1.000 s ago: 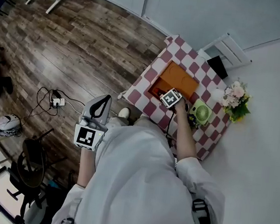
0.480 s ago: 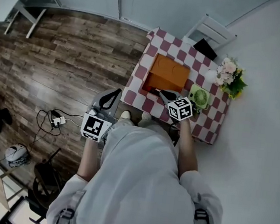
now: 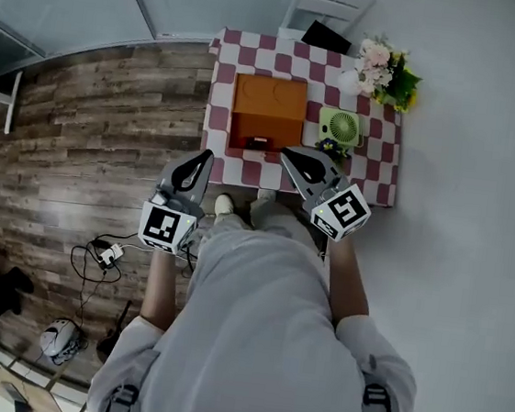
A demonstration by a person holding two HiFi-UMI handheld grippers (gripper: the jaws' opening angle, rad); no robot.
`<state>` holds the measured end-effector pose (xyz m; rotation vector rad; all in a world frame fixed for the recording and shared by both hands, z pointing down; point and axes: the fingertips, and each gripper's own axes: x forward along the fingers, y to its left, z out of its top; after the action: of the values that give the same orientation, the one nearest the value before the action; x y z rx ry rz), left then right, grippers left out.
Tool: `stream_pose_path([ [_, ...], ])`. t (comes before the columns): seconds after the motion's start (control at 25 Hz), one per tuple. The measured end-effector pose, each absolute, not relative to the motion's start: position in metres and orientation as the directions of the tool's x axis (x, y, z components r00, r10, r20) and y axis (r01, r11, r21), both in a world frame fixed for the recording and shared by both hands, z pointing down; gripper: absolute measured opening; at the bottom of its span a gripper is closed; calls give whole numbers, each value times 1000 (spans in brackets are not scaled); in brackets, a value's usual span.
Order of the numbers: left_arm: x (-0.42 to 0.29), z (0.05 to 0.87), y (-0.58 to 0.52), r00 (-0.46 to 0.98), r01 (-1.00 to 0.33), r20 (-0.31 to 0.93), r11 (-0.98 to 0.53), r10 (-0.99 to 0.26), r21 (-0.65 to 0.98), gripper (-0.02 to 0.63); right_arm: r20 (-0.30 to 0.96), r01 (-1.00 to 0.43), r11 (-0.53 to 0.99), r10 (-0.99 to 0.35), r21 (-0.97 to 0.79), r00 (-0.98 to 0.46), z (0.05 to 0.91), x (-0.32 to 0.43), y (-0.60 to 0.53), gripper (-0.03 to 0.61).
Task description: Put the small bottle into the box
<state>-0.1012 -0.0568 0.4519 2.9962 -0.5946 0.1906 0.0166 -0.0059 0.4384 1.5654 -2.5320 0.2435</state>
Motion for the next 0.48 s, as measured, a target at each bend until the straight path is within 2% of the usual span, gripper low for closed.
stream_pose_path([
  [0.2, -104, 424, -51, 918, -394, 66, -918, -390, 48, 2, 37, -933, 347, -938, 96, -345, 365, 18, 8, 0],
  [0.48, -88, 373, -33, 889, -458, -8, -889, -458, 16, 2, -29, -933, 340, -938, 119, -345, 340, 28, 6, 0],
])
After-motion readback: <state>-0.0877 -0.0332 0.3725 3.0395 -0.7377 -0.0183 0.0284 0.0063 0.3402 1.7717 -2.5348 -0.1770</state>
